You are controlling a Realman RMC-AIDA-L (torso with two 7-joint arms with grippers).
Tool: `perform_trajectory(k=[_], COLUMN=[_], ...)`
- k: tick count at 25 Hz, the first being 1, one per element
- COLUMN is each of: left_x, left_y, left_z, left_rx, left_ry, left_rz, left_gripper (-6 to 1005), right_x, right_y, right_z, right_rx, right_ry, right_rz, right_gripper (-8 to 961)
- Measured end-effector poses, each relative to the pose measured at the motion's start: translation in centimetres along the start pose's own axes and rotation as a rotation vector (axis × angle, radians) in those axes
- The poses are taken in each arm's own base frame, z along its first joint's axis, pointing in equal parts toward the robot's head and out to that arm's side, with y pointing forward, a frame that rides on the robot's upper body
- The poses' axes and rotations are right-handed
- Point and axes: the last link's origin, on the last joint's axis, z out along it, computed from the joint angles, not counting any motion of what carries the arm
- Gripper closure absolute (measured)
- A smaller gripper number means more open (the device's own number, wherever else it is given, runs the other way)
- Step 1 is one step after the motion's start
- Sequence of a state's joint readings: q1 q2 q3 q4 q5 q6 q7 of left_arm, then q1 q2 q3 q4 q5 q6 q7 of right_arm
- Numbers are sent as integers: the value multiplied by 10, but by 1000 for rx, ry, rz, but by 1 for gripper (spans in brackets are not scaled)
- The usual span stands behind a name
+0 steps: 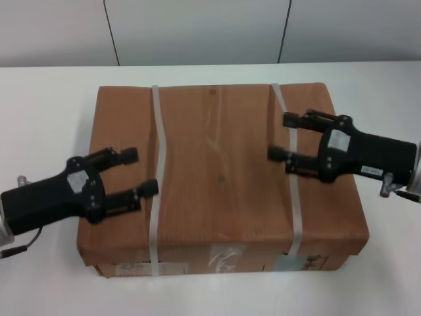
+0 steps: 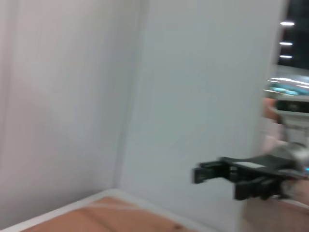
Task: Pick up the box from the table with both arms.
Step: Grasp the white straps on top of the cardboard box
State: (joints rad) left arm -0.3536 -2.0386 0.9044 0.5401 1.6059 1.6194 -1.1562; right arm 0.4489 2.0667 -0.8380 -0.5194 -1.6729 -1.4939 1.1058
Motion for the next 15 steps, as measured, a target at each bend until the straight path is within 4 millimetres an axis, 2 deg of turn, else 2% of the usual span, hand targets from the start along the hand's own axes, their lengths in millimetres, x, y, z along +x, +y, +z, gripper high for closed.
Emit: perform_trajectory(k=[7, 12, 15], left_x=[-23, -30, -28], left_y=[-22, -31, -34], left_z=[-2, -1, 4], left_rx=[228, 315, 315], left_ry=[7, 17, 28], left_rz=[-133, -201, -224], left_gripper=[169, 169, 169], right_x=[26, 38, 40], right_y=[-27, -35, -36], right_z=[-8, -5, -1], right_rx=[245, 331, 338], right_ry=[59, 88, 89], right_rz=[288, 428, 469], right_gripper=[176, 181, 181])
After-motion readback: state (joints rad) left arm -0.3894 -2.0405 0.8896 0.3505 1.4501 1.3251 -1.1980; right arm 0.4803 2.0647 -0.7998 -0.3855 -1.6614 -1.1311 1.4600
